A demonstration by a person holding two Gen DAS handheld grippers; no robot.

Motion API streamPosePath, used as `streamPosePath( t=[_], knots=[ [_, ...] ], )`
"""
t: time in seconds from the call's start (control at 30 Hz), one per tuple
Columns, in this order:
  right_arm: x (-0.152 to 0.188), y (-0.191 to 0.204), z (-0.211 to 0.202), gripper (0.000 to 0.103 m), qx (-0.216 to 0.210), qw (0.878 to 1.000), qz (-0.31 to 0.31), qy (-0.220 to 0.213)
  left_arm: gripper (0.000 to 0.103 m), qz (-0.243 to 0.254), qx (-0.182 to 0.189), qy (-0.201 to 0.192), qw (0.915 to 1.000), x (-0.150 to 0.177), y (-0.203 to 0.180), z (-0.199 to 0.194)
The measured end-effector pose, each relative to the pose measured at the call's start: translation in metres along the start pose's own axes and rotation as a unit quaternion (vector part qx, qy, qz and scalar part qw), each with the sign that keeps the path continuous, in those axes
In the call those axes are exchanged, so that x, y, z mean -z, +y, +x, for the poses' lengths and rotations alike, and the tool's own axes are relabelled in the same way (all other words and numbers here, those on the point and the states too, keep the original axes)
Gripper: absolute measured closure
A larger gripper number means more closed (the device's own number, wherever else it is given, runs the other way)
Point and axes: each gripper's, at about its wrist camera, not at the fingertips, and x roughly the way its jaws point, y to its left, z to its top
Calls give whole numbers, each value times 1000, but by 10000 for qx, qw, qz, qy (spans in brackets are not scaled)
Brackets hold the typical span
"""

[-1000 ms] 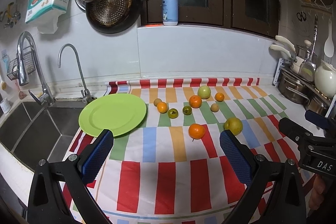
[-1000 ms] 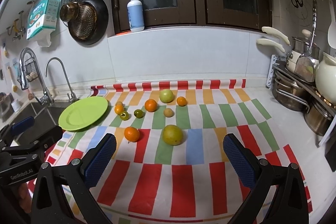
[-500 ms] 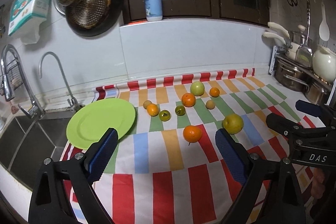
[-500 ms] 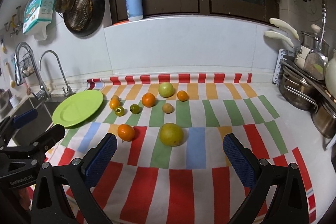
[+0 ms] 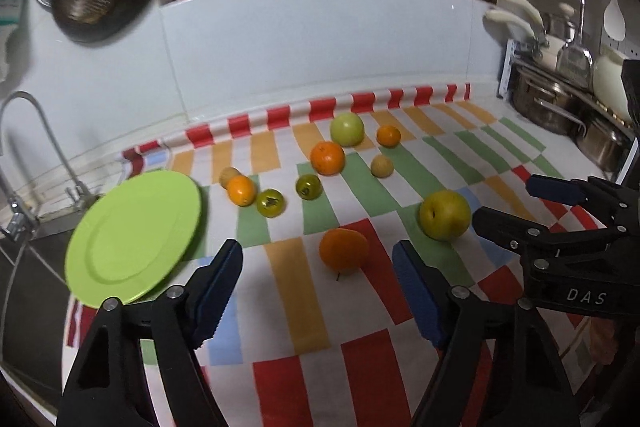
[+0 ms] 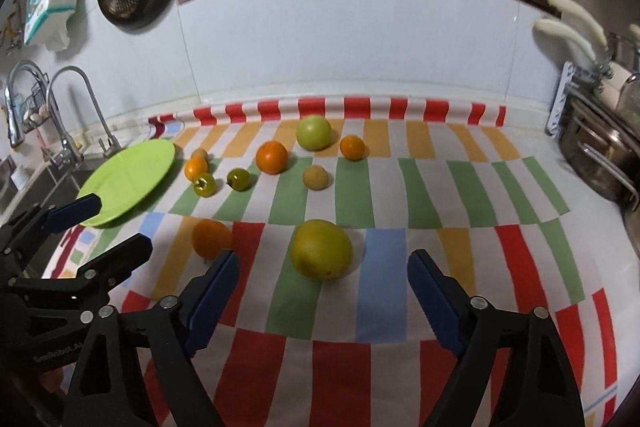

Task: Organize fruits
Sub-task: 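Grasp the large orange with the left tool while the right tool grasps the yellow grapefruit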

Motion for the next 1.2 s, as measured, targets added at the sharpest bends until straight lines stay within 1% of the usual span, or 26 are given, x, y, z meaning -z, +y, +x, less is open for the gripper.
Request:
streamPosePath(
  t=[0.17, 0.3, 0.4, 0.5, 0.67, 0.73, 0.9, 0.97, 1.07, 1.2],
  knots=[
    [2, -6, 23, 24, -29, 9997, 3, 237, 33, 87, 147, 268, 9995, 0, -4, 28],
    [3, -9, 39, 30, -94, 9989, 14, 449, 38, 127, 225, 452, 9986, 0, -5, 49],
    [3, -10, 49, 34, -185, 9982, 11, 562, 41, 135, 287, 567, 9979, 0, -4, 60],
    [1, -7, 57, 36, -276, 9977, -43, 619, 44, 150, 339, 648, 9972, 0, -5, 69],
    [-1, -4, 68, 41, -361, 9970, -109, 681, 51, 104, 507, 688, 9963, -1, -4, 76],
    [-1, -5, 72, 45, -396, 9967, -101, 706, 53, 120, 538, 687, 9961, -2, -5, 78],
    [-1, -7, 77, 52, -424, 9962, -34, 763, 61, 65, 721, 730, 9947, -4, -6, 83],
    [-1, -7, 77, 52, -429, 9962, -25, 753, 62, 10, 793, 779, 9938, -4, -6, 85],
    [0, -7, 76, 52, -417, 9964, -37, 743, 62, -13, 793, 780, 9938, -4, -6, 85],
    [0, -7, 76, 53, -447, 9961, 10, 765, 63, -127, 693, 739, 9948, -6, -1, 79]
  ],
)
